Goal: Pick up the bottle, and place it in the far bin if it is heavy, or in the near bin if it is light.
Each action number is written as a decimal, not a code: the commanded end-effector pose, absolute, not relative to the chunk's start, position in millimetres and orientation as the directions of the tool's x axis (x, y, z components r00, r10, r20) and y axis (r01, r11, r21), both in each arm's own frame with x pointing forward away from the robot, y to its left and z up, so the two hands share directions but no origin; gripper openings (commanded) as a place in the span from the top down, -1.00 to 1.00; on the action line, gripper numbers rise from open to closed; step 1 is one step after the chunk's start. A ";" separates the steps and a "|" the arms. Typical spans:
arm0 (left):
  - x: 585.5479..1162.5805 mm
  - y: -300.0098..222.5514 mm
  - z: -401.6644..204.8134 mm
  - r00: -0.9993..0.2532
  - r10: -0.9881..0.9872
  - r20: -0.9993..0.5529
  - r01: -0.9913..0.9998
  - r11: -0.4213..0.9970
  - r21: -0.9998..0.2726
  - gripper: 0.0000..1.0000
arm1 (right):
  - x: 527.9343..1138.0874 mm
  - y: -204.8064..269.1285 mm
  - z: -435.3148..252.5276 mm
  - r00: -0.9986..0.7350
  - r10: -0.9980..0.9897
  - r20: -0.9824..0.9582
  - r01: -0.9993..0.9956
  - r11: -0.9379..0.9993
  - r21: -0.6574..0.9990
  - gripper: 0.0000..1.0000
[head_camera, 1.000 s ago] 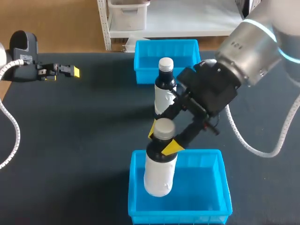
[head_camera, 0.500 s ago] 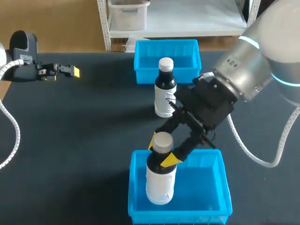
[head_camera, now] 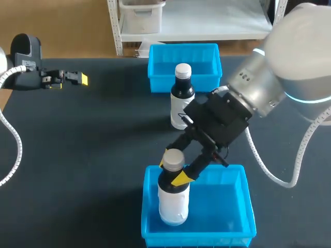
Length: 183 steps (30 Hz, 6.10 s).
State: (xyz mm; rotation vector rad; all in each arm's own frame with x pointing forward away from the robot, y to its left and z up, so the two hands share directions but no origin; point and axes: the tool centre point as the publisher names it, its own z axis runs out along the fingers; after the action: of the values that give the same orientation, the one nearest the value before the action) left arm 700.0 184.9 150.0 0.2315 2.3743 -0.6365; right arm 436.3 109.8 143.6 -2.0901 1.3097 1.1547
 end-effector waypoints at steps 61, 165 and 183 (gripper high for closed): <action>700.0 184.9 150.0 -0.767 0.000 -0.642 0.321 0.866 -0.383 -1.00 | 719.3 20.6 128.3 -0.133 -0.644 -0.753 -0.989 0.040 0.141 -1.00; 700.0 184.9 150.0 -0.767 0.000 -0.642 0.321 0.866 -0.383 -1.00 | 641.3 -99.8 246.2 0.077 -0.627 -0.776 -0.995 -0.093 -0.023 1.00; 700.0 184.9 150.0 -0.767 0.000 -0.642 0.321 0.866 -0.383 -1.00 | 530.6 -59.0 264.7 0.190 -0.541 -0.819 -0.924 -0.380 0.037 1.00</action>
State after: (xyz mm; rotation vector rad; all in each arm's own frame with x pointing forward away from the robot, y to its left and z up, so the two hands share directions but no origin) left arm 700.0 184.9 150.0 0.2316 2.3743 -0.6366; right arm 542.5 -67.4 262.6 -1.9893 1.3588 1.1013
